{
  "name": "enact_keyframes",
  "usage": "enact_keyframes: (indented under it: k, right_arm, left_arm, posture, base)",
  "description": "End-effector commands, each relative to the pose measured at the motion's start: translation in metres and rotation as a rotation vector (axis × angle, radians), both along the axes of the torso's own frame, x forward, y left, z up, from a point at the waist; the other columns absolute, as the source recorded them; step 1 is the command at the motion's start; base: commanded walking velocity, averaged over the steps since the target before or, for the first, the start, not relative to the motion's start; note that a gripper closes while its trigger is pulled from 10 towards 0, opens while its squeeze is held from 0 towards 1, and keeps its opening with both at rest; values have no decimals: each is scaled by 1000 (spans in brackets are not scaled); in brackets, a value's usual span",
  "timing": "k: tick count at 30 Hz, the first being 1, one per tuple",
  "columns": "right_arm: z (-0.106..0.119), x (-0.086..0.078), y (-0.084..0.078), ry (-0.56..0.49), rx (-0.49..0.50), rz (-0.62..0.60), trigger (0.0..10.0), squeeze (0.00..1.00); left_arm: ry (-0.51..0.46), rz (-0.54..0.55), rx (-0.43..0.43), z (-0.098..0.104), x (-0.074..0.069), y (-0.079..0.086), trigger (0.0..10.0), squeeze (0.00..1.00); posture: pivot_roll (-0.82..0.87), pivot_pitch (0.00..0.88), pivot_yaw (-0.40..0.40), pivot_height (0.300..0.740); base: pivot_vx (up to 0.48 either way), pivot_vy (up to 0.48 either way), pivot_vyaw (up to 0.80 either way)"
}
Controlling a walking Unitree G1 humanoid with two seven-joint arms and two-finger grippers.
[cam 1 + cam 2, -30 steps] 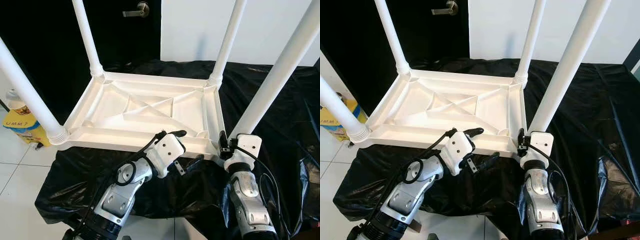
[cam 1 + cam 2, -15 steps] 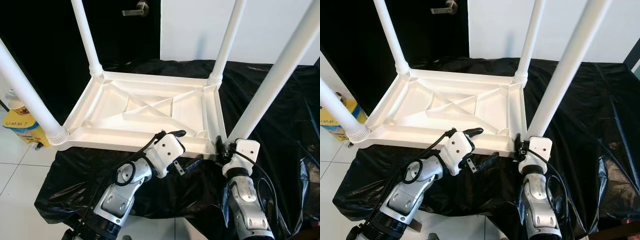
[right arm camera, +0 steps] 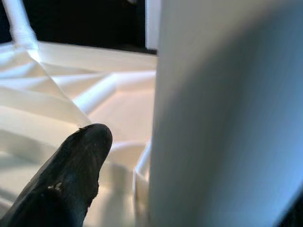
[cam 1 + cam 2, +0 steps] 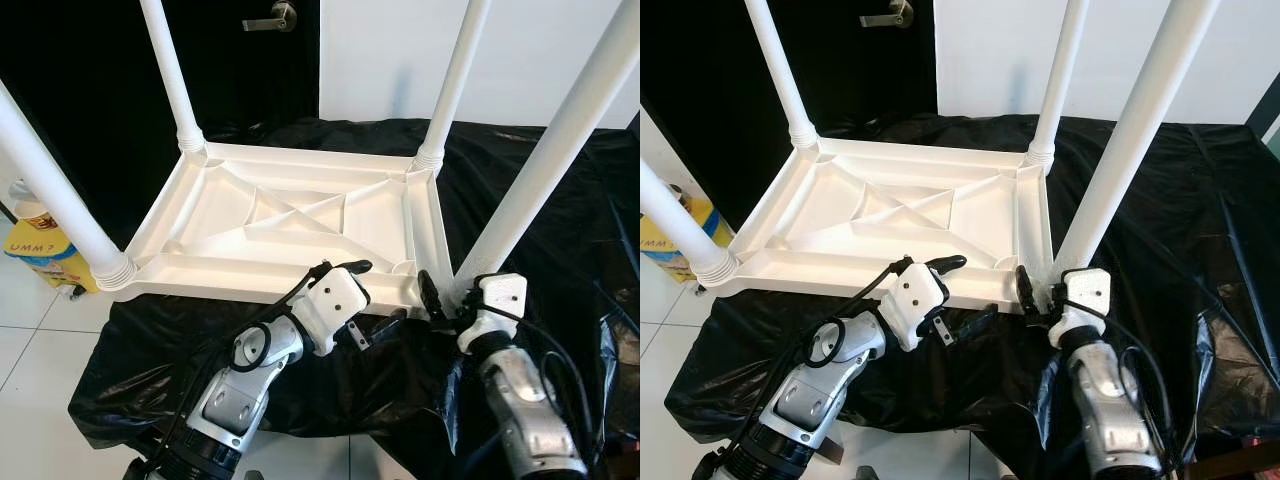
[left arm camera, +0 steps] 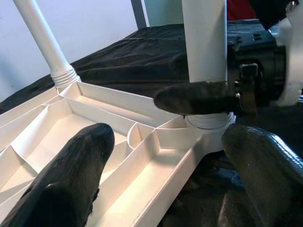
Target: Building children table
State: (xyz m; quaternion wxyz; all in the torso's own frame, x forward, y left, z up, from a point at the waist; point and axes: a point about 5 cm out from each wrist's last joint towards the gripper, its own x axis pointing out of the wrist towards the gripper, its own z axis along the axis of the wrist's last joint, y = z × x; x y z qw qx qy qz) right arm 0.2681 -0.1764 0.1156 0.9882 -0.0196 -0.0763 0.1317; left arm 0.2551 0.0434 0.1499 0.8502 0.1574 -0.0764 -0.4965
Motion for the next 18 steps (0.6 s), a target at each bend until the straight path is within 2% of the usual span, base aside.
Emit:
enact_keyframes:
  k: [1,3,12,13,14,15,16,18]
  right_arm:
    - [-4,1,1,23,-12,52,10000,0]
    - [1,10,-3,23,-66,137,10000,0]
    - [2,24,2,36,-149,296,10000,0]
    - [1,26,3,41,-158,308,8471,0]
    - [0,27,4,45,-163,320,4706,0]
    - [0,27,4,45,-163,320,4706,0]
    - [-2,27,4,50,-164,324,3098,0]
    - [-3,28,3,52,-164,325,3098,0]
  left_arm:
    - [-16,34,-12,1,1,0,10000,0]
    - [-21,34,-12,2,2,0,10000,0]
    - [-39,30,3,2,5,1,10000,0]
    - [-42,30,4,3,6,1,10000,0]
    - [-45,30,6,4,6,2,10000,0]
    - [-45,30,6,4,6,2,10000,0]
    - [-48,32,7,4,7,2,10000,0]
    - [-49,32,8,4,7,3,10000,0]
  posture:
    - [-24,28,-29,740]
    - [-21,20,-31,740]
    - [-13,0,-34,740]
    - [-11,0,-35,740]
    - [-11,0,-35,740]
    - [-11,0,-35,740]
    - [-9,0,-37,740]
    - [-9,0,-37,740]
  base:
    - [0,0,0]
    - [0,0,0]
    - [0,0,0]
    - [0,0,0]
    - [0,0,0]
    - [0,0,0]
    - [0,0,0]
    - [0,0,0]
